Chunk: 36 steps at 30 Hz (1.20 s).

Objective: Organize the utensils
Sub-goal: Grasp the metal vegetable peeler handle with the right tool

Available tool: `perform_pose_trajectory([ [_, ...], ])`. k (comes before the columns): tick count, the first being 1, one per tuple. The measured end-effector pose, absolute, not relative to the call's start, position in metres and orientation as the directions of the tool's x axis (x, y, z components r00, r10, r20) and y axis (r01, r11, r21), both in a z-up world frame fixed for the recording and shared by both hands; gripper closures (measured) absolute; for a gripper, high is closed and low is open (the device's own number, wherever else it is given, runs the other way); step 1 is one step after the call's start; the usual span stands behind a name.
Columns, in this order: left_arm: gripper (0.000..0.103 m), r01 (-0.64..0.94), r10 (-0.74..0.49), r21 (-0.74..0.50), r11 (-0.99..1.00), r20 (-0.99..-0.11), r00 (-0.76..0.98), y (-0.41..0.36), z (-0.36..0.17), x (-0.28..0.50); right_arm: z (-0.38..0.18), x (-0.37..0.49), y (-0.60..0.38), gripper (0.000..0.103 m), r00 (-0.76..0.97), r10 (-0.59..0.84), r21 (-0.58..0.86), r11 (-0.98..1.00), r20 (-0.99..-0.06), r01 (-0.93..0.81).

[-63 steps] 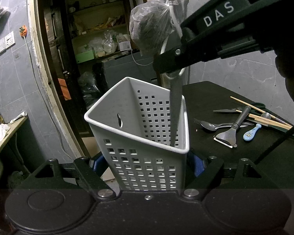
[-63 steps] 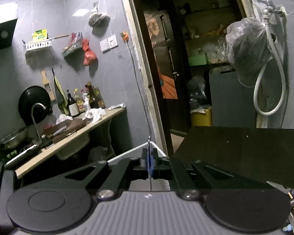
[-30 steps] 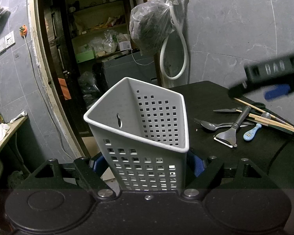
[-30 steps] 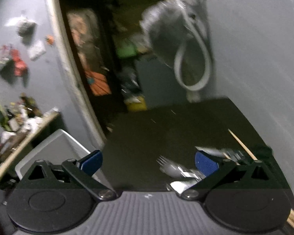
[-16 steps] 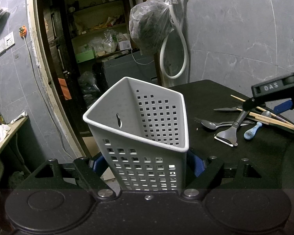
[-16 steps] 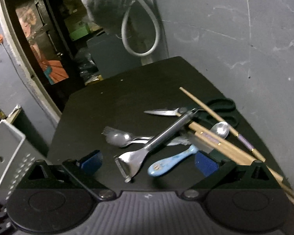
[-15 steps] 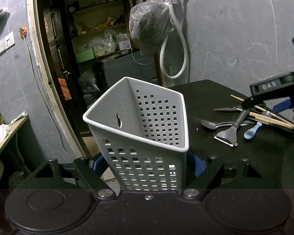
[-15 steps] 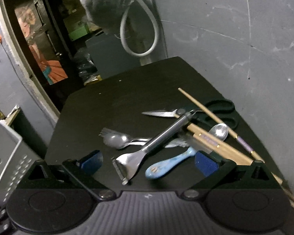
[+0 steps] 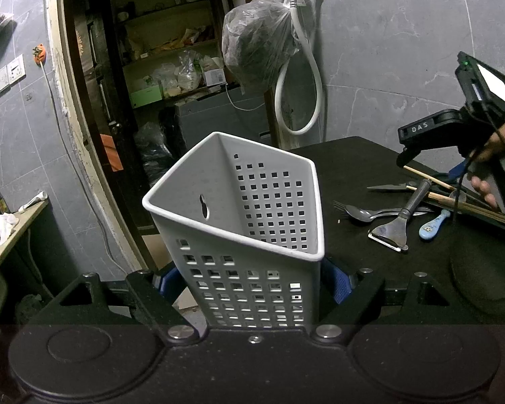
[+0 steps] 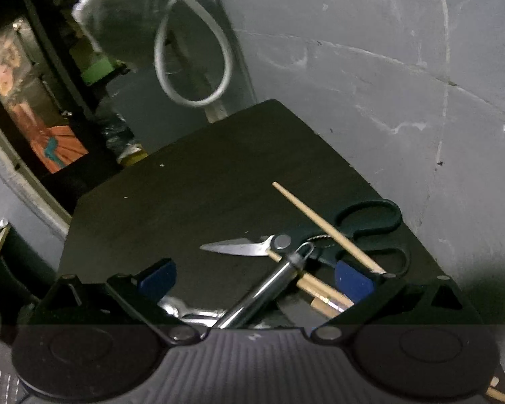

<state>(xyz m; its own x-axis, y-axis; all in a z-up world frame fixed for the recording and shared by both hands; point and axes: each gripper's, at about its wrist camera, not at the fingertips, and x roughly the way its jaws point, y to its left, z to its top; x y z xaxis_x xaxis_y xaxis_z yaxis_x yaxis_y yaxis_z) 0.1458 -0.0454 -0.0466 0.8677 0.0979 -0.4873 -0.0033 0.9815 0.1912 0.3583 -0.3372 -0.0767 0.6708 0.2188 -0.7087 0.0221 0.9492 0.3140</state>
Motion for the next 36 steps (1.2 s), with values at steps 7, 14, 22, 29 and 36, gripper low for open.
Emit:
perform_pose_trajectory([
  [7, 0.019, -0.003, 0.098, 0.191, 0.981, -0.487, 0.868, -0.045, -0.047, 0.146, -0.088, 0.382, -0.340, 0.015, 0.629, 0.178, 0.301, 0.949, -0.757, 0.094],
  [14, 0.019, -0.003, 0.098, 0.192, 0.981, -0.487, 0.868, -0.045, -0.047, 0.146, -0.101, 0.387, -0.349, 0.018, 0.620, 0.174, 0.345, 0.923, -0.765, 0.168],
  [22, 0.019, -0.003, 0.098, 0.192, 0.981, -0.487, 0.868, -0.045, -0.047, 0.146, -0.099, 0.384, -0.337, 0.039, 0.626, 0.093, 0.277, 0.939, -0.774, 0.204],
  [29, 0.019, -0.003, 0.098, 0.192, 0.981, -0.487, 0.868, -0.045, -0.047, 0.146, -0.100, 0.385, -0.335, 0.052, 0.598, 0.118, 0.309, 0.923, -0.793, 0.228],
  [36, 0.019, -0.003, 0.098, 0.191, 0.982, -0.487, 0.868, -0.045, -0.047, 0.146, -0.105, 0.387, -0.335, 0.053, 0.591, 0.117, 0.309, 0.922, -0.798, 0.234],
])
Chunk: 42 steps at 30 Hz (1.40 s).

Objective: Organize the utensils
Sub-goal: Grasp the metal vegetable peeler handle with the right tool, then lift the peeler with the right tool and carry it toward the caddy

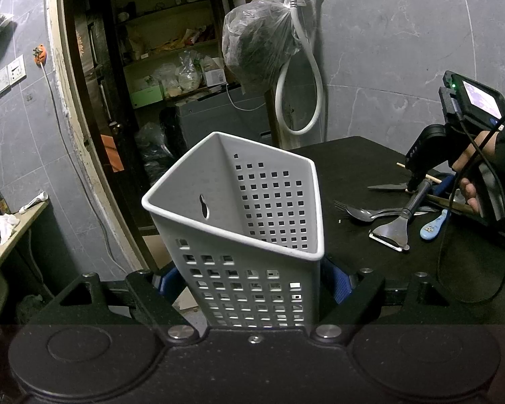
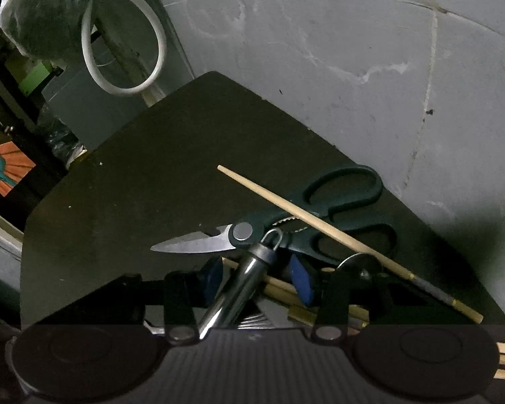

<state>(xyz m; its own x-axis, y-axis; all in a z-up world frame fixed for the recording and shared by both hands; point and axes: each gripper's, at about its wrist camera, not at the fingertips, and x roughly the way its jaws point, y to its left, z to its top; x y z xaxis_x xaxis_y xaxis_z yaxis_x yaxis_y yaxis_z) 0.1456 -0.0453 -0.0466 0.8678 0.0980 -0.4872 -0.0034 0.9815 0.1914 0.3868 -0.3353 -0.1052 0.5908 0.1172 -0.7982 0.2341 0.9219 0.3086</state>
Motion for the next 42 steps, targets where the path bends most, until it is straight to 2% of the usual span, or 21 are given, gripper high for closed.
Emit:
perform_pose_trajectory([
  [6, 0.019, -0.003, 0.098, 0.192, 0.981, -0.487, 0.868, -0.046, -0.047, 0.146, -0.105, 0.385, -0.332, 0.054, 0.595, 0.102, 0.282, 0.934, -0.797, 0.218],
  [7, 0.019, -0.003, 0.098, 0.192, 0.981, -0.487, 0.868, -0.045, -0.047, 0.146, -0.105, 0.384, -0.332, 0.057, 0.597, 0.096, 0.278, 0.935, -0.796, 0.220],
  [8, 0.019, -0.004, 0.098, 0.192, 0.981, -0.487, 0.868, -0.046, -0.047, 0.146, -0.106, 0.384, -0.333, 0.068, 0.600, 0.098, 0.280, 0.935, -0.794, 0.218],
  [18, 0.019, -0.004, 0.100, 0.193, 0.981, -0.487, 0.868, -0.045, -0.046, 0.146, -0.118, 0.375, -0.362, 0.083, 0.638, 0.238, 0.523, 0.796, -0.732, 0.304],
  [27, 0.019, -0.004, 0.099, 0.192, 0.981, -0.488, 0.867, -0.045, -0.046, 0.146, -0.102, 0.355, -0.370, 0.084, 0.695, 0.311, 0.609, 0.760, -0.649, 0.228],
  [32, 0.019, -0.004, 0.099, 0.193, 0.981, -0.487, 0.868, -0.045, -0.046, 0.146, -0.085, 0.333, -0.369, 0.083, 0.742, 0.364, 0.608, 0.791, -0.563, 0.073],
  [42, 0.019, -0.004, 0.100, 0.194, 0.981, -0.487, 0.868, -0.045, -0.046, 0.146, -0.036, 0.289, -0.351, 0.083, 0.799, 0.453, 0.512, 0.831, -0.397, -0.217],
])
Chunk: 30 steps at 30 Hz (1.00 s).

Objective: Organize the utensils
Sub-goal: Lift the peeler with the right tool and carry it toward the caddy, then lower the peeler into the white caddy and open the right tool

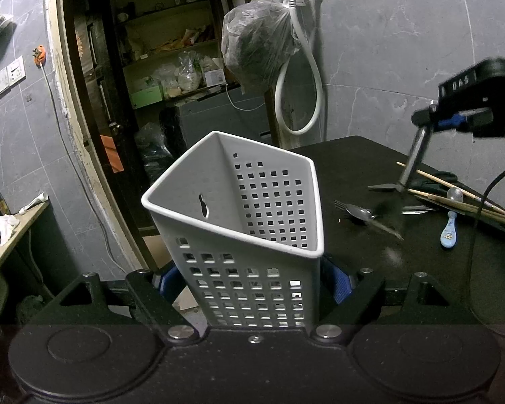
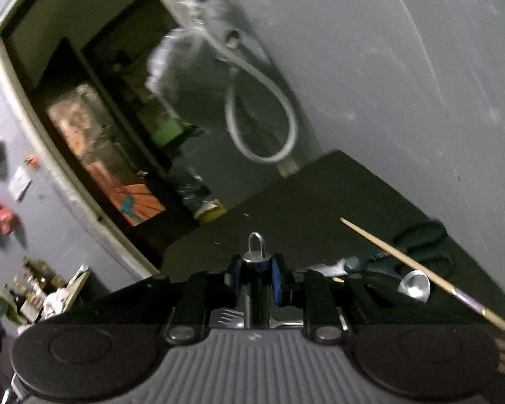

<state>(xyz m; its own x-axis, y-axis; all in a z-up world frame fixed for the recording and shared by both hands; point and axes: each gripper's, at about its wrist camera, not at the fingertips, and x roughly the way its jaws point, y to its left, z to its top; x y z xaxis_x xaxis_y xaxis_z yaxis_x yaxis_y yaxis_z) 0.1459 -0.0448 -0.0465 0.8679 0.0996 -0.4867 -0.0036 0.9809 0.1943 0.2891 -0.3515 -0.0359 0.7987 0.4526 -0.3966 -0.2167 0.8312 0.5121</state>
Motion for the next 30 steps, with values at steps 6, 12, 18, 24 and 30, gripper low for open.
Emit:
perform_pose_trajectory([
  [6, 0.019, -0.004, 0.100, 0.194, 0.981, -0.487, 0.868, -0.045, -0.047, 0.146, -0.005, 0.277, -0.339, 0.083, 0.805, 0.490, 0.485, 0.822, -0.335, -0.298],
  [12, 0.019, -0.004, 0.100, 0.194, 0.981, -0.487, 0.868, -0.045, -0.047, 0.146, 0.031, 0.263, -0.329, 0.083, 0.790, 0.561, 0.478, 0.780, -0.248, -0.404],
  [18, 0.019, -0.004, 0.100, 0.194, 0.981, -0.487, 0.868, -0.045, -0.047, 0.146, 0.071, 0.248, -0.311, 0.083, 0.739, 0.659, 0.451, 0.707, -0.139, -0.545],
  [24, 0.019, -0.004, 0.100, 0.194, 0.981, -0.487, 0.868, -0.045, -0.047, 0.146, 0.091, 0.245, -0.290, 0.083, 0.693, 0.714, 0.403, 0.666, -0.102, -0.628],
  [30, 0.019, -0.004, 0.100, 0.194, 0.981, -0.486, 0.868, -0.045, -0.047, 0.146, 0.095, 0.243, -0.266, 0.083, 0.637, 0.765, 0.375, 0.619, -0.090, -0.690],
])
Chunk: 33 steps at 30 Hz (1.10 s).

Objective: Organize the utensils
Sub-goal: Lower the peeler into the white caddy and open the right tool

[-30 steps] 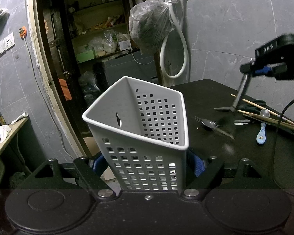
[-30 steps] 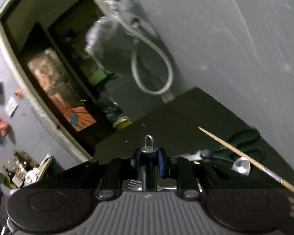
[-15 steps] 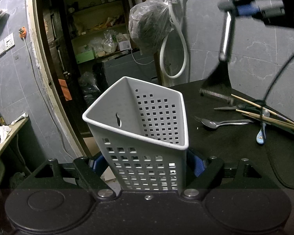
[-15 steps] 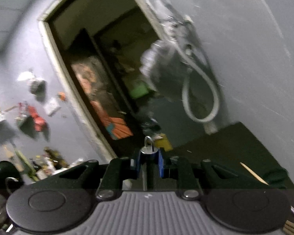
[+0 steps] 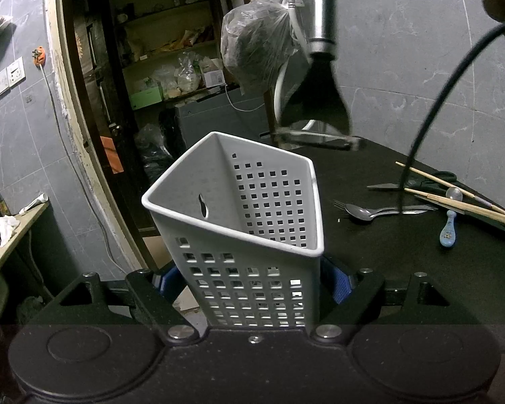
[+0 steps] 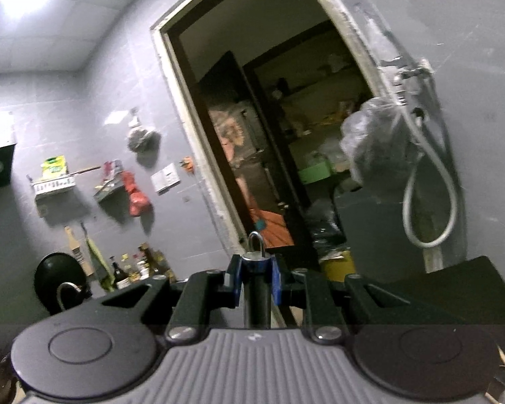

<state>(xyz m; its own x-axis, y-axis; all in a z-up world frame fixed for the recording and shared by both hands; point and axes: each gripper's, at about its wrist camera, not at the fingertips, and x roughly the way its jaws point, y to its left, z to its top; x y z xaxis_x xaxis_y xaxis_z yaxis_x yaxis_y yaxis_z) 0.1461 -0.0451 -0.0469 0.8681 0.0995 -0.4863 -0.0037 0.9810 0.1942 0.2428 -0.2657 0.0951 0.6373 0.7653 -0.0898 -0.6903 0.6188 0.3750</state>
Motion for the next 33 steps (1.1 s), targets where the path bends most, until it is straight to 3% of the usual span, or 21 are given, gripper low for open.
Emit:
perform_pose_trajectory([
  [13, 0.019, -0.004, 0.100, 0.194, 0.981, -0.486, 0.868, -0.045, -0.047, 0.146, 0.088, 0.240, -0.220, 0.083, 0.544, 0.834, 0.314, 0.542, -0.089, -0.780],
  [25, 0.019, -0.003, 0.100, 0.196, 0.981, -0.486, 0.868, -0.045, -0.047, 0.146, 0.058, 0.217, -0.191, 0.083, 0.528, 0.827, 0.170, 0.559, -0.196, -0.812],
  [33, 0.019, -0.003, 0.100, 0.197, 0.980, -0.486, 0.868, -0.045, -0.048, 0.146, 0.041, 0.209, -0.186, 0.082, 0.512, 0.813, 0.164, 0.566, -0.278, -0.808],
])
